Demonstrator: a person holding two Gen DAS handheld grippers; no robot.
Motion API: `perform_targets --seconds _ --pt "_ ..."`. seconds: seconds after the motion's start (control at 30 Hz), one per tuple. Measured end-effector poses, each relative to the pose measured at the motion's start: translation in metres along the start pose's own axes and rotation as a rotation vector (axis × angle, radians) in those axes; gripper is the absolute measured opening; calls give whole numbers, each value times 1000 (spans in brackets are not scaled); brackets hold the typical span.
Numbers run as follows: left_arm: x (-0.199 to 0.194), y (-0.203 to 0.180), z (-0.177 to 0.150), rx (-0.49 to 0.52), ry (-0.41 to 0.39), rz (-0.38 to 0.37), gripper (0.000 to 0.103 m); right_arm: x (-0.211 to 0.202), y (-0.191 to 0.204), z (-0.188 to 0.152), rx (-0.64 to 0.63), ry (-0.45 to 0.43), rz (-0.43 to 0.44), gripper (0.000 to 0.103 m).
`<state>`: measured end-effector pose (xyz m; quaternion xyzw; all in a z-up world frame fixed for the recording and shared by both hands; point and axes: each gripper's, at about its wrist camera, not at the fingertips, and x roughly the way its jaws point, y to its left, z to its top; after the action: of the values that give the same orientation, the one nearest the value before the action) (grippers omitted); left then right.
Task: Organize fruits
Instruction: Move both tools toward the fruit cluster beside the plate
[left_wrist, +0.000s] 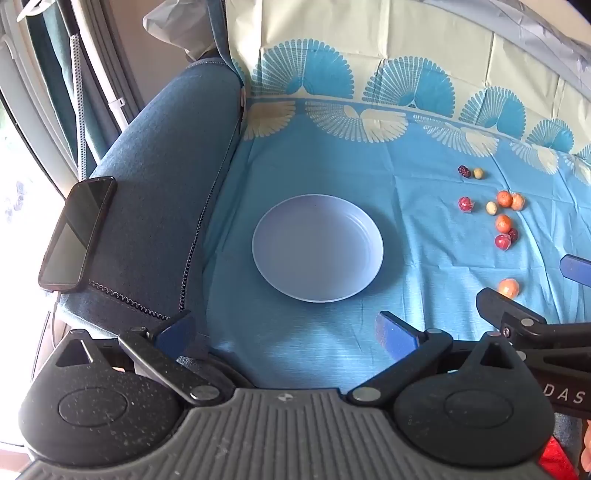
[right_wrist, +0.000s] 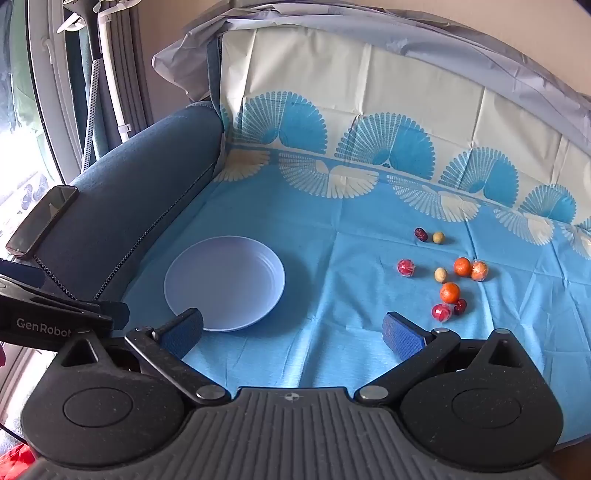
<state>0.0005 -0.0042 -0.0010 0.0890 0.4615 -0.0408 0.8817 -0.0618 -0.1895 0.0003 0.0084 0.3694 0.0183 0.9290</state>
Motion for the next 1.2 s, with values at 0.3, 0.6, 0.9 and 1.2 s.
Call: perform_targets --seconds 0.3,0.6,0.9,1.2 --pt "6 4 2 1 7 8 103 4 -1 0 7 1 5 103" --pt "7 3 3 4 14 10 103 9 -3 -2 25 5 14 103" --pt "6 2 3 -10 -13 0 103 8 -1 -1 36 -3 29 103" --pt "9 2 3 -17 -14 -5 103 10 0 -2 37 3 28 103"
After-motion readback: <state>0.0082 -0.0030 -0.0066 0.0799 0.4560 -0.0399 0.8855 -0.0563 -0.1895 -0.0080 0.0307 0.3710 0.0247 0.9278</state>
